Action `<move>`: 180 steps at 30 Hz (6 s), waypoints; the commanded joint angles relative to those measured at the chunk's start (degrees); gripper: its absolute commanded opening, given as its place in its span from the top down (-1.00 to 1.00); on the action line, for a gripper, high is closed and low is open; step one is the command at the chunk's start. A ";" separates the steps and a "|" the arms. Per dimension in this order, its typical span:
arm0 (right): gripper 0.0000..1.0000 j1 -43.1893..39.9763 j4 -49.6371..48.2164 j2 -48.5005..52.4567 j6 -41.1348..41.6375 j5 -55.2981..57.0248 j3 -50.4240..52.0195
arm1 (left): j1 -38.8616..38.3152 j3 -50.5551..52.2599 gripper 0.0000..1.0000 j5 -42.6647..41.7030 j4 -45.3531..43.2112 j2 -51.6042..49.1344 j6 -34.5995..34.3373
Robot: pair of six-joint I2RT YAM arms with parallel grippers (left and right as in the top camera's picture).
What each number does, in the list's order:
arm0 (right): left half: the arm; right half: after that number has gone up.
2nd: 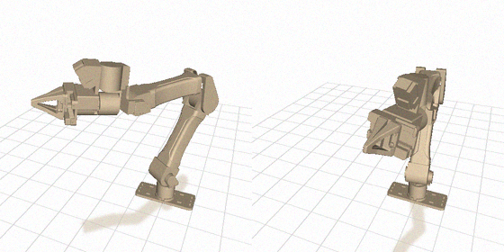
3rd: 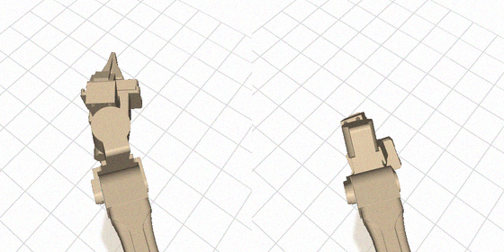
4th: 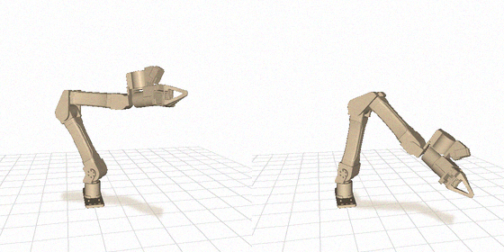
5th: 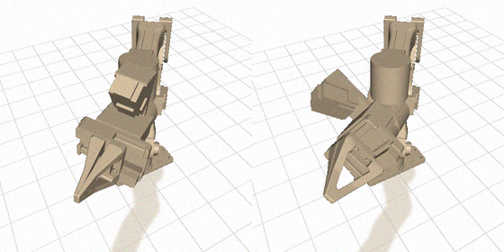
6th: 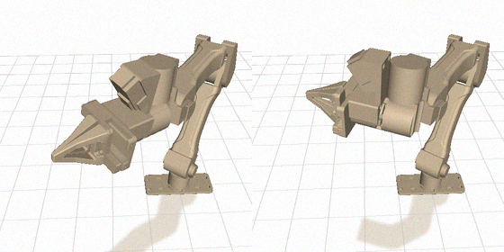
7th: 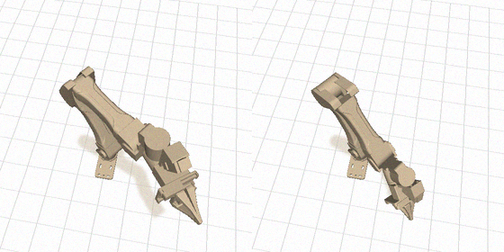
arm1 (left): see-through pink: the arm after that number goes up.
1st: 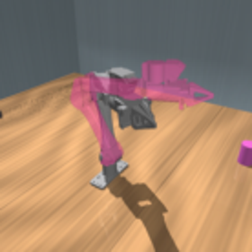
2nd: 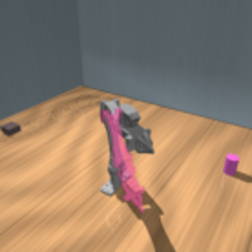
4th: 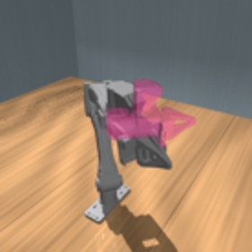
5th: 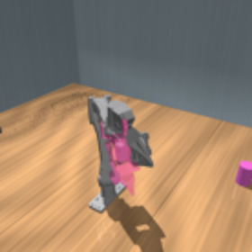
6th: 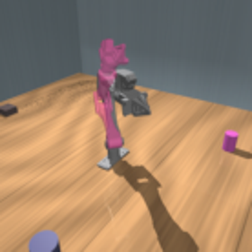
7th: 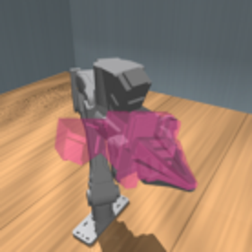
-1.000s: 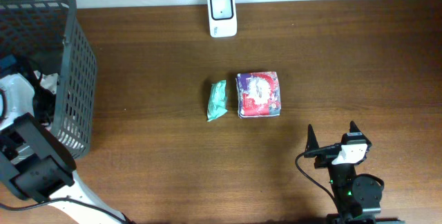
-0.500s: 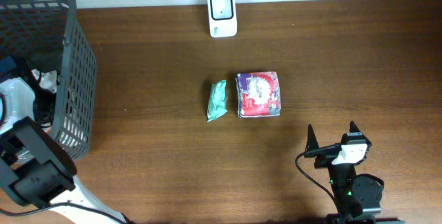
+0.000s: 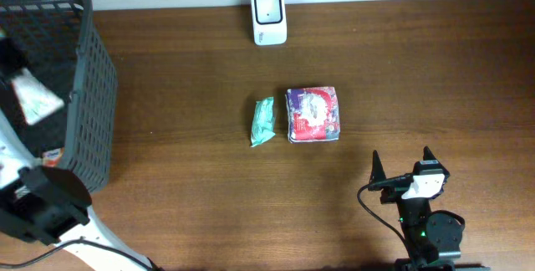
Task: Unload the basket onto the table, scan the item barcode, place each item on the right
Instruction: 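Grasp the white tube with cork cap with the left gripper, then carry the white tube to the scanner and place it beside the green packet, then move the left gripper back into the grey basket, then grasp the small orange-and-white packet and place it left of the tube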
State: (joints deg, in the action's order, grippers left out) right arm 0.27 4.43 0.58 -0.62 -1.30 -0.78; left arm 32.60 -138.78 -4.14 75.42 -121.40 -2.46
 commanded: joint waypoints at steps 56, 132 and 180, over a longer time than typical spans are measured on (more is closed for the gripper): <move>-0.97 -0.35 0.13 -0.37 0.22 0.50 0.46 | -33.83 33.66 -0.75 4.13 -31.43 33.62 -13.97; -0.97 -0.35 0.13 -0.37 0.22 0.50 0.46 | -5.70 -39.26 1.00 -36.83 21.29 -0.17 -11.41; -0.97 -0.35 0.13 -0.37 0.22 0.50 0.46 | -29.14 -30.18 -0.91 27.54 11.02 0.04 -17.18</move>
State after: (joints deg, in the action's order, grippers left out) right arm 0.23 4.43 0.58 -0.62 -1.30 -0.78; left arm -3.01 -162.91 11.97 85.27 -122.02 -19.92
